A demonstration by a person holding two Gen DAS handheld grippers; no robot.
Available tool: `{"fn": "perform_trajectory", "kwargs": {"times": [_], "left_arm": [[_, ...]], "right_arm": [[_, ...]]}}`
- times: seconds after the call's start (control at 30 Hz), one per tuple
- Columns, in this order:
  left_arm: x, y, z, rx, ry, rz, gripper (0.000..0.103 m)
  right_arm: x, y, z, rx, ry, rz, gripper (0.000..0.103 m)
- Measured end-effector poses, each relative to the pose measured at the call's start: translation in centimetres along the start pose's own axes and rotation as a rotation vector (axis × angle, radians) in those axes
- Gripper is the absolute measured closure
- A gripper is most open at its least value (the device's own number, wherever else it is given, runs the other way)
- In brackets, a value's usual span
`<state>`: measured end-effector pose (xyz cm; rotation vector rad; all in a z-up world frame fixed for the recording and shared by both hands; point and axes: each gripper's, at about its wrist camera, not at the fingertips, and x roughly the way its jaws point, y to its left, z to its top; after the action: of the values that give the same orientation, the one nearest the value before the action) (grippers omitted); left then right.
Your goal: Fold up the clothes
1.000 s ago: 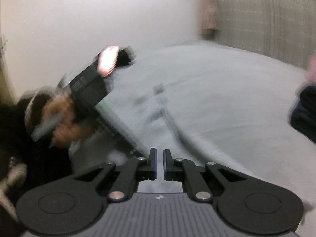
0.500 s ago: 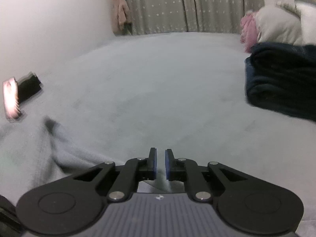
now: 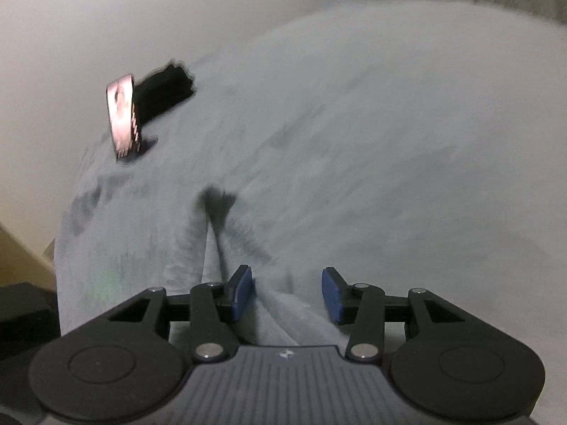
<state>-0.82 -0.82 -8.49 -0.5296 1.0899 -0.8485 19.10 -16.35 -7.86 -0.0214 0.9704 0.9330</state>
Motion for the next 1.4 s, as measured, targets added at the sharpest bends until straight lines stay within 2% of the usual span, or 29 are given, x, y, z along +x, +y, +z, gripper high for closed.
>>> {"fn": "perform_trajectory", "kwargs": {"times": [0.03,0.07,0.13,0.27,0.33,0.4,0.47,0.6,0.7,0.73,0.77,0.87,0.93,0.97,1.07,1.13,1.23,1.3,1.37,1.4], "left_arm": [[0.1,0.0,0.1,0.000,0.003,-0.004,0.088],[0.1,0.1,0.2,0.001,0.008,-0.008,0.088],[0.1,0.1,0.4,0.002,0.016,-0.017,0.087],[-0.1,0.1,0.2,0.004,0.015,-0.024,0.087],[-0.2,0.1,0.3,0.004,0.013,-0.032,0.085],[-0.2,0.2,0.2,0.011,0.009,-0.039,0.079],[-0.2,0.0,0.2,0.028,0.002,-0.050,0.073],[-0.2,-0.4,0.4,0.054,-0.015,-0.062,0.063],[0.0,-0.5,0.6,0.049,-0.033,-0.074,0.062],[0.0,-0.5,0.7,0.047,-0.039,-0.079,0.062],[0.2,-0.3,0.8,0.037,-0.047,-0.086,0.063],[0.5,0.6,1.6,-0.031,-0.080,-0.116,0.066],[0.6,1.0,2.1,-0.075,-0.116,-0.141,0.066],[0.7,1.2,2.4,-0.095,-0.141,-0.156,0.065],[0.7,2.0,2.8,-0.153,-0.211,-0.209,0.059],[0.7,2.1,2.9,-0.182,-0.232,-0.240,0.055],[1.4,1.7,2.7,-0.170,-0.250,-0.228,0.052],[1.1,1.5,2.4,-0.160,-0.263,-0.219,0.048],[0.8,1.4,2.2,-0.159,-0.271,-0.220,0.047],[0.7,1.5,2.2,-0.161,-0.273,-0.221,0.046]], "right_arm": [[0.3,0.0,0.1,-0.011,0.001,0.030,0.080],[-0.2,0.1,-0.1,-0.015,0.000,0.051,0.099],[-0.4,0.8,-0.1,-0.101,-0.075,-0.008,0.099],[-0.9,1.5,-0.5,-0.188,-0.224,-0.118,0.101],[0.5,0.9,-0.8,-0.185,-0.184,-0.156,0.101],[0.8,0.6,-1.0,-0.178,-0.182,-0.167,0.096],[-0.7,0.0,-1.0,-0.112,-0.207,-0.185,0.085],[-7.6,-0.7,-2.3,-0.010,-0.291,-0.263,0.074],[-12.8,-0.3,-4.5,0.034,-0.317,-0.320,0.063],[-15.4,0.3,-6.7,0.046,-0.310,-0.377,0.061],[-16.2,0.3,-7.1,0.049,-0.307,-0.390,0.060],[-19.0,2.5,-11.5,0.047,-0.268,-0.436,0.060],[-20.2,3.9,-14.2,0.050,-0.276,-0.444,0.060],[-21.2,4.5,-15.9,0.068,-0.314,-0.429,0.059],[-23.1,4.9,-18.0,0.100,-0.374,-0.381,0.059],[-23.5,6.4,-18.9,0.051,-0.361,-0.278,0.059],[-22.3,8.1,-19.4,-0.020,-0.319,-0.208,0.059],[-20.9,8.8,-20.1,-0.091,-0.222,-0.320,0.059],[-20.3,8.6,-20.3,-0.106,-0.156,-0.366,0.059],[-19.9,8.3,-20.9,-0.105,-0.085,-0.400,0.059]]}}
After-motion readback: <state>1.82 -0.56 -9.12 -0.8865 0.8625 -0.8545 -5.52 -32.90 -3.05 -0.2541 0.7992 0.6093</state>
